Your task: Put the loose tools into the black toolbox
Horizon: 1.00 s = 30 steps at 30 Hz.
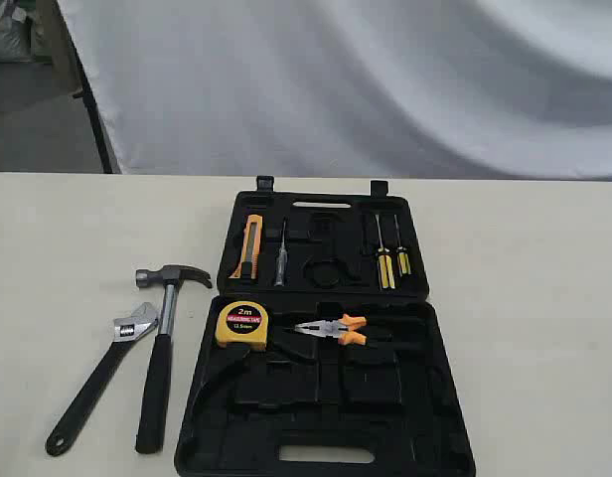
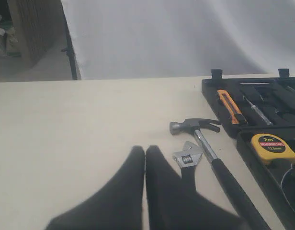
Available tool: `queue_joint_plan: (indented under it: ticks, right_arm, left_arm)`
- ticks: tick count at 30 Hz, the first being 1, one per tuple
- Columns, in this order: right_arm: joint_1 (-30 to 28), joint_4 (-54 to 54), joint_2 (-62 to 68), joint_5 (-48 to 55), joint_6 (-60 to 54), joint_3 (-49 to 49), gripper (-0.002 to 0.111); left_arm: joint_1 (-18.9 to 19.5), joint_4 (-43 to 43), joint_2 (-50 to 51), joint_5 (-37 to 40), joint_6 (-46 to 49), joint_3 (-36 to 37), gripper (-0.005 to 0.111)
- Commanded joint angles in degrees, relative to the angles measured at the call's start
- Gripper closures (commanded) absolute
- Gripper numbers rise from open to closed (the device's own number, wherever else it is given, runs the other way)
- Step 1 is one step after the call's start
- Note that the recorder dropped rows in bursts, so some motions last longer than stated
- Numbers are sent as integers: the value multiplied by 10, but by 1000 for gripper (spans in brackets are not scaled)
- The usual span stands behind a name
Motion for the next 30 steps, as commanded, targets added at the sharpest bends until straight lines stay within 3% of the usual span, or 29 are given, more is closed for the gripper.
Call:
queue_joint_plan:
  ticks: [1, 16, 23, 30]
  right_arm:
    - [-4, -4, -4, 0, -2, 2, 109]
    - [-4, -4, -4, -16, -2, 2, 109]
    - [-4, 66, -4, -198, 15, 2, 109]
    - [-4, 58, -4, -356, 52, 2, 109]
  left_arm:
    - [2, -4, -2, 1, -4, 2, 106]
    - [2, -4, -2, 1, -4, 2, 106]
    - [2, -4, -2, 1, -4, 2, 106]
    - [2, -4, -2, 1, -4, 2, 106]
